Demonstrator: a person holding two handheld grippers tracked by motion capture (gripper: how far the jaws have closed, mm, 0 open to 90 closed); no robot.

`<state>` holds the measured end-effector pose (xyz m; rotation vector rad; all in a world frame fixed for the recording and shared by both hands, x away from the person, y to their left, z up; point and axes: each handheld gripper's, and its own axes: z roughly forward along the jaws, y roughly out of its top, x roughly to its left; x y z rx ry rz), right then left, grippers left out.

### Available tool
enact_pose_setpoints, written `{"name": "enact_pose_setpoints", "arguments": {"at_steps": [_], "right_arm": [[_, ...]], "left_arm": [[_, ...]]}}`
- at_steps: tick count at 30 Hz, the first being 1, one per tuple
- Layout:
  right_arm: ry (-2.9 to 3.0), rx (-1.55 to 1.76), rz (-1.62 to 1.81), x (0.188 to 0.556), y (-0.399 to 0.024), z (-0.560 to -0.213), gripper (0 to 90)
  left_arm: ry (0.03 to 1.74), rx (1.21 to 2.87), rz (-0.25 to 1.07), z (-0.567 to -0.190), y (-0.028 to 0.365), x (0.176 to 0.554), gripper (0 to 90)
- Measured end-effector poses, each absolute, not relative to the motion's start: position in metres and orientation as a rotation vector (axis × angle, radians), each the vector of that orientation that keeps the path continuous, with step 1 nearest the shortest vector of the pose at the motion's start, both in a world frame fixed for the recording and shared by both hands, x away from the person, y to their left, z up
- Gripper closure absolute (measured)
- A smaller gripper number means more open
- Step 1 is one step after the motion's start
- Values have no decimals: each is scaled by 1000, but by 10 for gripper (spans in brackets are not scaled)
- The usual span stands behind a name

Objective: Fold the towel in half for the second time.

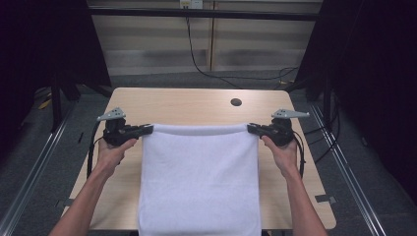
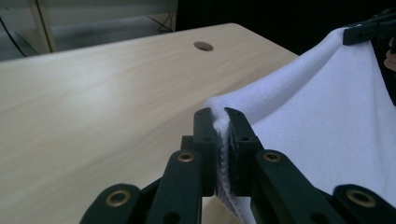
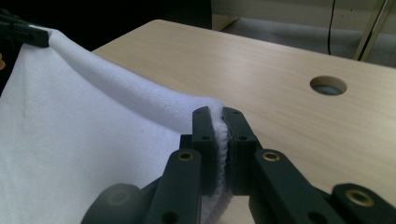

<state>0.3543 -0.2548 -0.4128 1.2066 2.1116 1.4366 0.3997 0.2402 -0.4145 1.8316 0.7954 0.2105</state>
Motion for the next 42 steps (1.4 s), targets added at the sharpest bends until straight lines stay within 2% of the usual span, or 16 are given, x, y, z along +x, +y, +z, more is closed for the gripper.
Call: {"name": "enact_pose_setpoints", "arguments": {"at_steps": [9, 16, 28, 36, 42], "right_arm": [[2061, 1170, 1430, 378, -256, -377, 853], [2057, 1139, 1448, 375, -257, -374, 853], [2102, 1045, 1462, 323, -258, -390, 852], [2161, 1003, 1445, 285, -256, -404, 850], [2186, 986, 1446, 262, -252, -412, 849]], "left_arm": [[790, 1777, 256, -386, 235, 421, 846], [733, 1795, 257, -388, 232, 412, 846], [707, 1791, 222, -408, 248, 368, 846], [689, 1840, 168, -433, 255, 332, 845], [702, 1882, 160, -438, 256, 311, 845]]}}
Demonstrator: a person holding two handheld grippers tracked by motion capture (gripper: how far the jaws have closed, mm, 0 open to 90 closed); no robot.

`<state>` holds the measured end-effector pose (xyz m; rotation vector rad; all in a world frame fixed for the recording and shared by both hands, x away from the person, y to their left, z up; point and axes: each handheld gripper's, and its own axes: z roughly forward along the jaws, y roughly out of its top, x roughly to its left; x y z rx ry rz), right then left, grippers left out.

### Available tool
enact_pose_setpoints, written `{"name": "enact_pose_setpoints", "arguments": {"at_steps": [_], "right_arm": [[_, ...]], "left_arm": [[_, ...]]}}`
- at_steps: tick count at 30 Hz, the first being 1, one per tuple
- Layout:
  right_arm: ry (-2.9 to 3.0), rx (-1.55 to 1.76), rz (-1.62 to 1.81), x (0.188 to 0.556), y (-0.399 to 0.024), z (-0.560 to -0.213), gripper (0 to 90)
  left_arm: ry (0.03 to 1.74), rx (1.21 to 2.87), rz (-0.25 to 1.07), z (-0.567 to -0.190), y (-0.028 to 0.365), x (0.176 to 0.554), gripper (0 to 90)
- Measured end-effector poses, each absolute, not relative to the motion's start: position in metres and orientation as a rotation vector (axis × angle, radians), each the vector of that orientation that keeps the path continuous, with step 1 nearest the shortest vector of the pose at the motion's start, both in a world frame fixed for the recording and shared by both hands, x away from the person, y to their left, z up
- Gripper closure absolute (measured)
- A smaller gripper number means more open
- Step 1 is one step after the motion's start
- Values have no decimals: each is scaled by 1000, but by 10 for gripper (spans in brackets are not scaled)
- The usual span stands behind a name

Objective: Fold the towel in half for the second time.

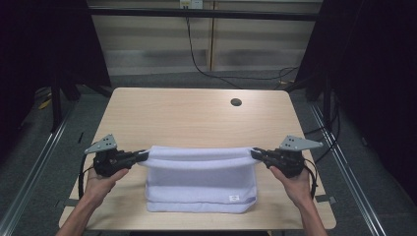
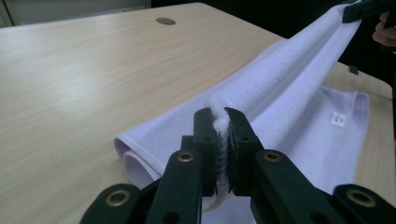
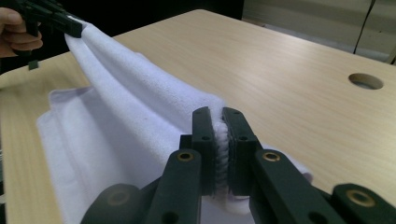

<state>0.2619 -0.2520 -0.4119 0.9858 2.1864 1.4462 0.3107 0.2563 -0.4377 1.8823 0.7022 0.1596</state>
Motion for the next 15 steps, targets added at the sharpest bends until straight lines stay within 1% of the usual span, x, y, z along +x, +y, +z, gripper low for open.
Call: {"name": "enact_pose_setpoints", "arguments": {"at_steps": [9, 13, 15], "right_arm": [[2260, 990, 1391, 230, -254, -430, 845], [2318, 1027, 1352, 215, -252, -452, 841], [2325, 1050, 1352, 207, -252, -460, 837]], "left_arm": [[695, 1935, 114, -452, 257, 278, 843], [712, 1947, 77, -463, 257, 272, 841], [717, 1966, 84, -467, 257, 266, 837]]}}
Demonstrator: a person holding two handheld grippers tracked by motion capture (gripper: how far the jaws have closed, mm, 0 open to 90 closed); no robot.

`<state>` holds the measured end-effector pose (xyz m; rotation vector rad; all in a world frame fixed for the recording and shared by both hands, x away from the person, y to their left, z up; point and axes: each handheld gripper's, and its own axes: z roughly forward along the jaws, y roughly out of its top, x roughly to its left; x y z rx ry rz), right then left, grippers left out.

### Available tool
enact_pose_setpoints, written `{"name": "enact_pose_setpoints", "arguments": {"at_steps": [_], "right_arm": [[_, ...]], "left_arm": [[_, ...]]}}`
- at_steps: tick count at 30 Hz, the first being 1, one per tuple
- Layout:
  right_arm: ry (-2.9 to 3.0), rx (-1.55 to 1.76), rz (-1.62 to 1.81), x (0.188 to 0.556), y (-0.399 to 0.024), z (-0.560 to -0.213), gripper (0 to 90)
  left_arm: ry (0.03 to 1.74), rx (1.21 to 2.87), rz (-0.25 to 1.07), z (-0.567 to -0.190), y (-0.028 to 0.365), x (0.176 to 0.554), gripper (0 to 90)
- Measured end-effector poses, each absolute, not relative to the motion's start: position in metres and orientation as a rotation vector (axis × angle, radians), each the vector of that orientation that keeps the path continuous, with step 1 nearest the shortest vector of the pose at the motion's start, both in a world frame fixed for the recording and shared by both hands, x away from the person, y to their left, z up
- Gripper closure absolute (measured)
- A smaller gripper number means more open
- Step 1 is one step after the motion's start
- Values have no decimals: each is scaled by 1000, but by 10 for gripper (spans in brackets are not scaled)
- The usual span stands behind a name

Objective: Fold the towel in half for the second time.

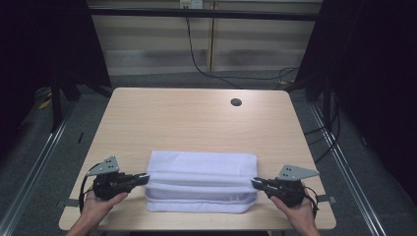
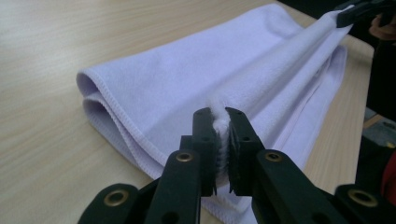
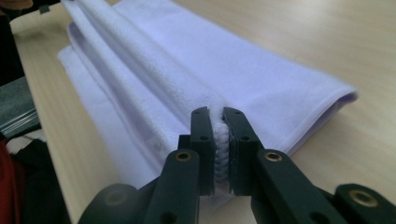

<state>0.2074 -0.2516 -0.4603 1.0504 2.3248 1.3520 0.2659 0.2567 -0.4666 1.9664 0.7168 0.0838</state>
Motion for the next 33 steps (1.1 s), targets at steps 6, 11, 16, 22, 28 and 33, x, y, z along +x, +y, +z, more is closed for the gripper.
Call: {"name": "enact_pose_setpoints", "arguments": {"at_steps": [6, 11, 16, 22, 28, 33], "right_arm": [[2414, 1074, 1285, 189, -251, -476, 781], [2434, 1118, 1271, 177, -254, -487, 711], [2420, 1147, 1292, 165, -258, -486, 568], [2285, 1206, 1363, 173, -270, -471, 456], [2099, 1257, 1417, 201, -288, -450, 370], [1997, 1332, 1403, 207, -304, -458, 330]], "left_arm": [[743, 2049, 45, -485, 252, 249, 817], [754, 2096, 13, -490, 249, 241, 721], [726, 2092, -8, -488, 252, 236, 535], [791, 1994, 57, -471, 260, 260, 389], [993, 1872, 161, -470, 282, 294, 314], [1036, 1870, 228, -478, 295, 290, 269]]}}
